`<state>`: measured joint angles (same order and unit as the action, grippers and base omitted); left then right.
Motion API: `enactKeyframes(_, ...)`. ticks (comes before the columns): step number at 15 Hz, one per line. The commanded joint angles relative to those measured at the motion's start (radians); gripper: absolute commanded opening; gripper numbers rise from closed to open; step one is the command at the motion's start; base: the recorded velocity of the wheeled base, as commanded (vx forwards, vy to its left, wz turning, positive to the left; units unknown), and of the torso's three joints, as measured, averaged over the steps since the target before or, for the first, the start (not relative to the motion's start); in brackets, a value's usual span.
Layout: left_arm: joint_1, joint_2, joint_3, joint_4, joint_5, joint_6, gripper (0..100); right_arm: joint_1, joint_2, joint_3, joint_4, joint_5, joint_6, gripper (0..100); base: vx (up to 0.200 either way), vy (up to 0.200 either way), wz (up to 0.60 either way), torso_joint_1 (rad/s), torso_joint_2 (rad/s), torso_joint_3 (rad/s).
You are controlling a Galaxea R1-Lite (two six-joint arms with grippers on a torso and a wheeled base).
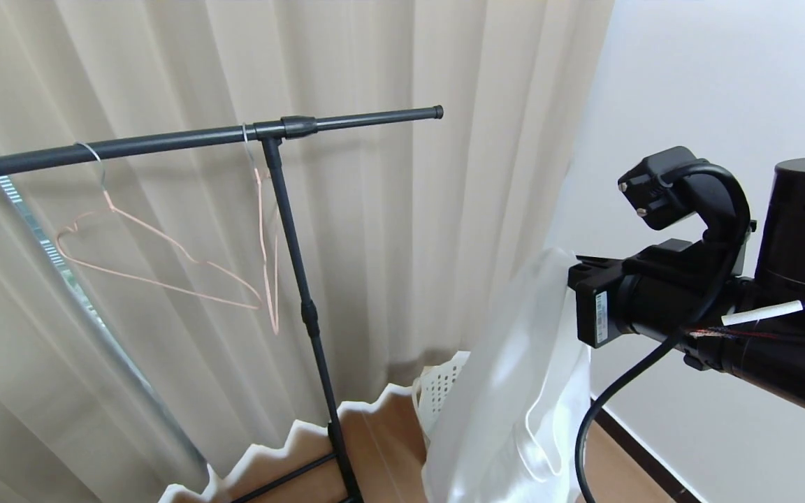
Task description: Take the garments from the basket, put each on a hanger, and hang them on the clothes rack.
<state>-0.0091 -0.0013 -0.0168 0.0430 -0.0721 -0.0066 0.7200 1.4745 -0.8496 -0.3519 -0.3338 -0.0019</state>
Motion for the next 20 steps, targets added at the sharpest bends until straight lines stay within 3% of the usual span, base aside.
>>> enactKeyframes(1, 0.000, 0.001, 0.000, 0.000, 0.000, -0.001, 100, 0.001, 0.004, 0.000, -0.001, -0.001, -0.001, 0, 0.000, 0.000, 0.00, 0.266, -0.62, -0.344)
enactKeyframes(20, 0.000, 0.001, 0.000, 0.000, 0.000, -0.001, 100, 0.001, -0.006, 0.020, -0.006, -0.002, -0.046, 0, 0.000, 0.000, 0.00, 0.166, -0.36, -0.200)
